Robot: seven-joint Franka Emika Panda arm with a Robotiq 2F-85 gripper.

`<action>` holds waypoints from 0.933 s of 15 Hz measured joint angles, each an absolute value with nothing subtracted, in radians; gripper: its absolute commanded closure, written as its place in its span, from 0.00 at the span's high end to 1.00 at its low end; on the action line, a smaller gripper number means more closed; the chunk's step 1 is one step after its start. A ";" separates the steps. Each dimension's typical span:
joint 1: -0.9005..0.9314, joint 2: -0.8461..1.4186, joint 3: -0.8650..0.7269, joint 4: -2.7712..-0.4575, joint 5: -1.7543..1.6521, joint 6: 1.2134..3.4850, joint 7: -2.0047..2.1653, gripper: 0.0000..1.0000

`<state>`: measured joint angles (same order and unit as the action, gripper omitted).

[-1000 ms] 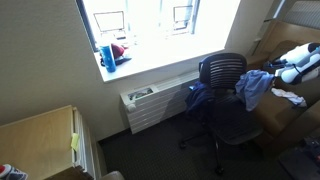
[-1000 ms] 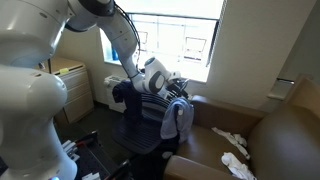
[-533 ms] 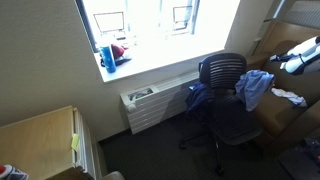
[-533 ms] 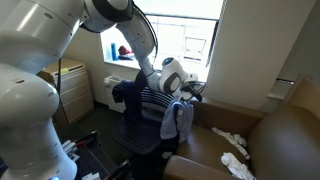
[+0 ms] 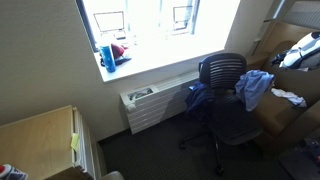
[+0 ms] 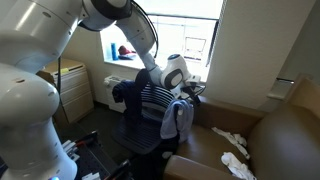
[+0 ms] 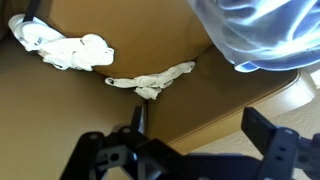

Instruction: Move the chair to the left

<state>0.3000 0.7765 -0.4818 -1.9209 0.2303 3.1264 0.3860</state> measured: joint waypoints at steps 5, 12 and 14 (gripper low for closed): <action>0.228 0.770 -0.360 -1.906 0.224 2.961 0.385 1.00; 0.220 0.770 -0.353 -1.900 0.219 2.941 0.386 1.00; 0.218 0.776 -0.358 -1.900 0.195 2.932 0.388 1.00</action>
